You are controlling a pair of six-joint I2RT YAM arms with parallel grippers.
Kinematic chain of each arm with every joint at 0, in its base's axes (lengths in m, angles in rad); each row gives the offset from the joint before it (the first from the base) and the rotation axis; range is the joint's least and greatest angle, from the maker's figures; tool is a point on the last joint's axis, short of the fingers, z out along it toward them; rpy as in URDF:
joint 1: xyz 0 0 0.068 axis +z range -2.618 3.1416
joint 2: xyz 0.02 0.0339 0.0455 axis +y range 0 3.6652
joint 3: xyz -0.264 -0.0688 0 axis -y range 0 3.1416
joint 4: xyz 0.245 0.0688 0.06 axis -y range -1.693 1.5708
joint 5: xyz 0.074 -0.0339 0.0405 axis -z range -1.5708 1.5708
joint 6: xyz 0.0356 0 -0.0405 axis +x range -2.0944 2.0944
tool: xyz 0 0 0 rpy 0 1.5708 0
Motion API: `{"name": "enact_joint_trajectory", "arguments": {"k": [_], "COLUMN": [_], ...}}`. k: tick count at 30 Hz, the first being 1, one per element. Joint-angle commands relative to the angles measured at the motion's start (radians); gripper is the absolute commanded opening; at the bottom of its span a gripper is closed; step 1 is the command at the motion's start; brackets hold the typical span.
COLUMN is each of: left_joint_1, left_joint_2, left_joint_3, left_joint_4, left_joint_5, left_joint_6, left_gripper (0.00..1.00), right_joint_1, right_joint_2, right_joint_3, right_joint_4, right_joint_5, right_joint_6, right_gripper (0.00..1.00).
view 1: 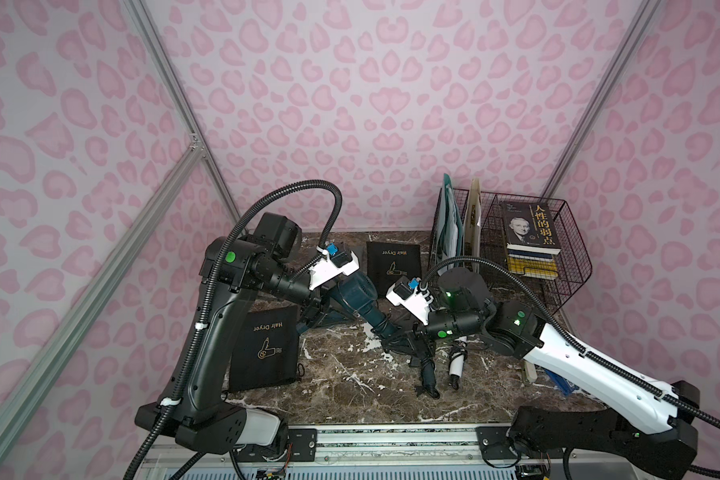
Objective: Pack away hair dryers
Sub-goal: Fold the hair dryer.
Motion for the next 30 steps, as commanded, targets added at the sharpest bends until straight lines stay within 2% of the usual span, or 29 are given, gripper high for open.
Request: {"name": "enact_joint_trajectory", "arguments": {"k": [1, 7, 13, 20, 26, 30], "left_joint_1": [0.001, 0.001, 0.001, 0.001, 0.001, 0.001], "left_joint_2": [0.0, 0.004, -0.044, -0.144, -0.158, -0.149], "left_joint_3": [-0.005, -0.01, -0.084, -0.23, -0.26, -0.274], "left_joint_4": [-0.223, -0.206, -0.009, 0.284, 0.373, 0.413], "left_joint_5": [0.074, 0.092, 0.041, -0.014, -0.114, -0.124], "left_joint_6": [-0.009, -0.036, -0.206, -0.45, -0.535, -0.583], "left_gripper": [0.02, 0.02, 0.02, 0.02, 0.02, 0.02], "right_joint_1": [0.0, -0.004, -0.005, -0.003, 0.017, 0.037], "right_joint_2": [-0.003, -0.033, -0.056, -0.07, -0.076, -0.067], "right_joint_3": [-0.011, -0.061, -0.114, -0.163, -0.197, -0.212], "right_joint_4": [0.034, 0.118, 0.255, 0.471, 0.583, 0.669], "right_joint_5": [-0.042, -0.104, -0.167, -0.194, -0.162, -0.105], "right_joint_6": [-0.002, 0.042, 0.118, 0.268, 0.343, 0.401], "right_gripper": [0.41, 0.23, 0.0, 0.0, 0.0, 0.0]}}
